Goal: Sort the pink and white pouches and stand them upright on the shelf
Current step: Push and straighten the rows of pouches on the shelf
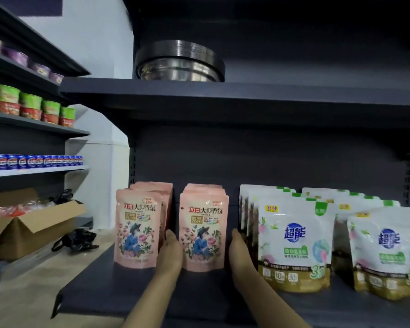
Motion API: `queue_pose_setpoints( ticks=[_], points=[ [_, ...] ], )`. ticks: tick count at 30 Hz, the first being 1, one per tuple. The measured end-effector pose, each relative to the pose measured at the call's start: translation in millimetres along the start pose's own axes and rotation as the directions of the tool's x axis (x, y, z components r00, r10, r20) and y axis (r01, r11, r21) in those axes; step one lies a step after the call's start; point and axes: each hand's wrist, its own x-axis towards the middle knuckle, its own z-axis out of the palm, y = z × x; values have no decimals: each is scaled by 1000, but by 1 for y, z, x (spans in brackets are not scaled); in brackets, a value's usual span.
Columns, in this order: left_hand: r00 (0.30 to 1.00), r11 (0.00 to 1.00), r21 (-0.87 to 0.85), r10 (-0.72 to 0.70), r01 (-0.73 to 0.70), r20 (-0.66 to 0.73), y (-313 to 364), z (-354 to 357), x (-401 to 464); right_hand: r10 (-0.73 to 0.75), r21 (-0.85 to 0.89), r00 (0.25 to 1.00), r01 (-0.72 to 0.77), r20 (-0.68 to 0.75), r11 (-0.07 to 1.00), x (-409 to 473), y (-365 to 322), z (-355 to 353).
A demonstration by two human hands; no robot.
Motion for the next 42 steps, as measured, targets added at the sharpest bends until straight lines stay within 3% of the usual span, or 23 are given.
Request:
queue_pose_setpoints(
  ticks=[9, 13, 27, 32, 35, 42],
  points=[
    [967, 895, -381, -169, 231, 189, -13, 7, 61, 74, 156, 993, -88, 89, 984, 36, -3, 8],
    [934, 906, -325, -166, 271, 316, 0, 6, 54, 86, 151, 989, -104, 117, 983, 47, -2, 14],
    [942, 895, -361, -156, 262, 298, -3, 11, 70, 106, 218, 985, -135, 138, 967, 57, 0, 9],
    [948, 859, -418, -211, 297, 239, -6, 8, 84, 114, 180, 993, -118, 34, 976, 66, -2, 7],
    [933, 849, -414, -224, 328, 281, -5, 9, 89, 87, 155, 995, -78, -48, 985, 82, 4, 5],
    [924, 885, -360, -170, 296, 341, -7, 15, 89, -37, 135, 981, 11, 192, 991, 72, -1, 6]
  ],
)
